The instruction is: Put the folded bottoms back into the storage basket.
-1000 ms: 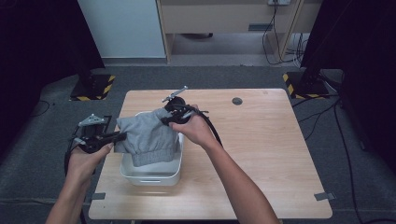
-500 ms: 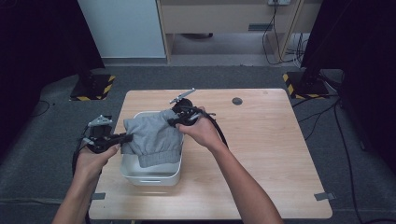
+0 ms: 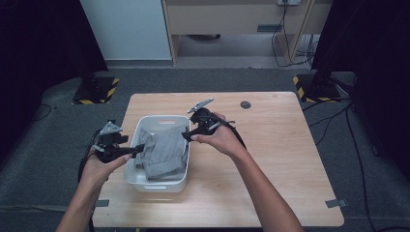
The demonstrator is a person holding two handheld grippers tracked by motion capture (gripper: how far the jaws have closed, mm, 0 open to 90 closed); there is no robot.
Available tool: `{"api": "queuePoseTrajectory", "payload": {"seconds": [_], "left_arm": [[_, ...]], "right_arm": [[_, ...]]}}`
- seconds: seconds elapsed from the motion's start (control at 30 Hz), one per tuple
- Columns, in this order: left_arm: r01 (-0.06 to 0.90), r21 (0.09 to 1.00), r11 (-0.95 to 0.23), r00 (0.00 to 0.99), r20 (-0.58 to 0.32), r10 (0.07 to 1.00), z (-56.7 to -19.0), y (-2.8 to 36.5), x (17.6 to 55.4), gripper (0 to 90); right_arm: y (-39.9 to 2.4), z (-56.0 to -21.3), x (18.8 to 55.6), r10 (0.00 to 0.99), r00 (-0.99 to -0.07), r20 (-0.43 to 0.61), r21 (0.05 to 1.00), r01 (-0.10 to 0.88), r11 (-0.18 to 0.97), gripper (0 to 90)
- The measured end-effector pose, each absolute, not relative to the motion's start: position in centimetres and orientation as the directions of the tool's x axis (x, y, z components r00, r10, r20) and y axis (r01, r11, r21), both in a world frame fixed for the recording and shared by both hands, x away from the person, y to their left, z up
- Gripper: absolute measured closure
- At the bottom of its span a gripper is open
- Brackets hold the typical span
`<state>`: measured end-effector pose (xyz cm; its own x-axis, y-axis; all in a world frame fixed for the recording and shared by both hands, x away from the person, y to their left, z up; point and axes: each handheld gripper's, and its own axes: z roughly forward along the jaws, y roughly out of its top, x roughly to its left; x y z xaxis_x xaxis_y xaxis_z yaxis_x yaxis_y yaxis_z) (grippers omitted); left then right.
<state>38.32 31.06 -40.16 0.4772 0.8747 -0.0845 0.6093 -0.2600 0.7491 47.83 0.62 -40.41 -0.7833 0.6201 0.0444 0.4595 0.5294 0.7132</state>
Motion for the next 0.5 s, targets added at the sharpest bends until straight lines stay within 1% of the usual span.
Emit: {"api": "queuePoseTrajectory", "payload": {"seconds": [0.03,0.07,0.1,0.13,0.17,0.2,0.5], "left_arm": [[0.609,0.749,-0.26,0.477,-0.084,0.875,-40.2,31.1,38.3,16.4],[0.61,0.749,-0.259,0.472,-0.081,0.878,-40.2,31.0,38.4,13.2],[0.611,0.749,-0.257,0.466,-0.078,0.881,-40.2,30.9,38.4,13.2],[0.61,0.751,-0.253,0.466,-0.081,0.881,-40.2,30.9,38.4,9.6],[0.609,0.754,-0.248,0.465,-0.086,0.881,-40.3,30.9,38.4,9.6],[0.607,0.754,-0.249,0.466,-0.085,0.88,-40.3,30.9,38.4,7.5],[0.611,0.75,-0.253,0.467,-0.084,0.88,-40.5,30.5,38.5,6.6]], "right_arm": [[0.6,-40.4,47.8,0.62,-0.783,0.044,0.713,0.459,0.529,13.9],[0.2,-40.3,47.7,0.624,-0.78,0.044,0.72,0.458,0.521,11.5],[0.2,-40.3,47.7,0.624,-0.78,0.044,0.72,0.458,0.521,11.5],[-0.1,-40.2,47.7,0.63,-0.775,0.045,0.729,0.456,0.51,9.7],[-0.1,-40.2,47.7,0.63,-0.775,0.045,0.729,0.456,0.51,9.7],[-0.4,-40.2,47.8,0.639,-0.768,0.055,0.727,0.469,0.501,8.9],[-1.3,-40.2,47.9,0.66,-0.747,0.074,0.732,0.49,0.473,8.1]]}}
